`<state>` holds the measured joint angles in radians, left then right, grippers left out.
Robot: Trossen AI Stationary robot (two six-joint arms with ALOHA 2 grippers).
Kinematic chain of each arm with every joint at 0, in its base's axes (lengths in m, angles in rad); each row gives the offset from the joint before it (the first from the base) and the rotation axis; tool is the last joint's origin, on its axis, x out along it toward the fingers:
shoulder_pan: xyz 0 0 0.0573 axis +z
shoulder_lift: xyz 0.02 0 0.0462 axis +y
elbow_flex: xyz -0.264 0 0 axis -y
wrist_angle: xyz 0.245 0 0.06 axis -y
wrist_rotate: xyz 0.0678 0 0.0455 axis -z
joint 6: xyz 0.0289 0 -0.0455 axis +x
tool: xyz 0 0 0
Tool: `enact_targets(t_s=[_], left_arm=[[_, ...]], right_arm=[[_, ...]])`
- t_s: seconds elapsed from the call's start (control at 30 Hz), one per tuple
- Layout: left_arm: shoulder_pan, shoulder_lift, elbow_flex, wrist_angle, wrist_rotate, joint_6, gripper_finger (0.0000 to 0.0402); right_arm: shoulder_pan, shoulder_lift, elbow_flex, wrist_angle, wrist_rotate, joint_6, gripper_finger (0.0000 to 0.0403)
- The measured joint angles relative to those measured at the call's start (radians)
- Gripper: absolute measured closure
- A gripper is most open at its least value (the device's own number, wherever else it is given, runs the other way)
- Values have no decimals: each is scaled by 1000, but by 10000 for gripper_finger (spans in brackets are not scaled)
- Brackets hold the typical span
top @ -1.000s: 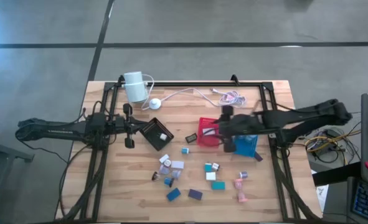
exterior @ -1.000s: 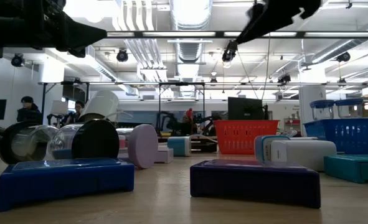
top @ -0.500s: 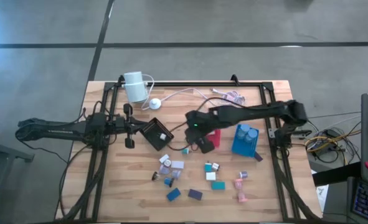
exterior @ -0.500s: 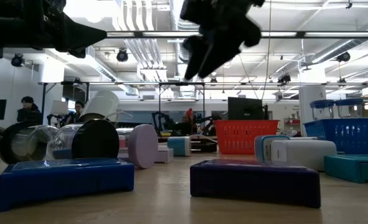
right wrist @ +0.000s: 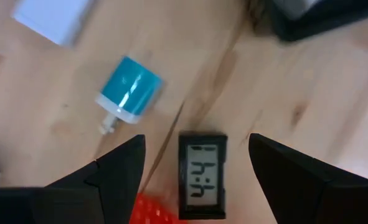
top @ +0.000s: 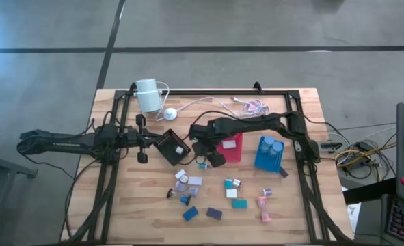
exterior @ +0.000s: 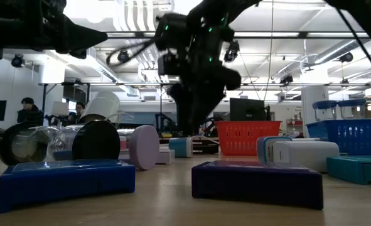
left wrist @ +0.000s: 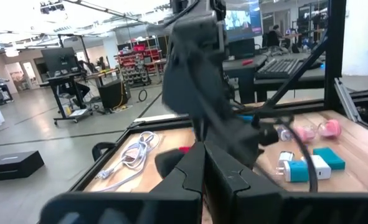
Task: Pick & Place Office items
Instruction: Put the black digital clock into the red bin
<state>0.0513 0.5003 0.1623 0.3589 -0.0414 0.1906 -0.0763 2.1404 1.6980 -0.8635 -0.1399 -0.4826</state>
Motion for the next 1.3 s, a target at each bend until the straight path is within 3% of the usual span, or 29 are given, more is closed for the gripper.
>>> enact_targets(t_s=[0.5, 0.63, 0.83, 0.93, 1.3], left_arm=[[0, 1, 0, -8, 0, 3, 390], [0, 0, 0, -7, 0, 4, 390], [0, 0, 0, -7, 0, 3, 390], [0, 1, 0, -7, 0, 3, 390], [0, 0, 0, -8, 0, 4, 390]], right_arm=[[-10, 99, 40, -58, 24, -14, 133], [-10, 101, 39, -48, 37, -12, 169], [-10, 114, 39, -43, 37, 6, 260], [-17, 113, 39, -42, 36, 9, 265], [-38, -59, 43, -49, 24, 79, 265]])
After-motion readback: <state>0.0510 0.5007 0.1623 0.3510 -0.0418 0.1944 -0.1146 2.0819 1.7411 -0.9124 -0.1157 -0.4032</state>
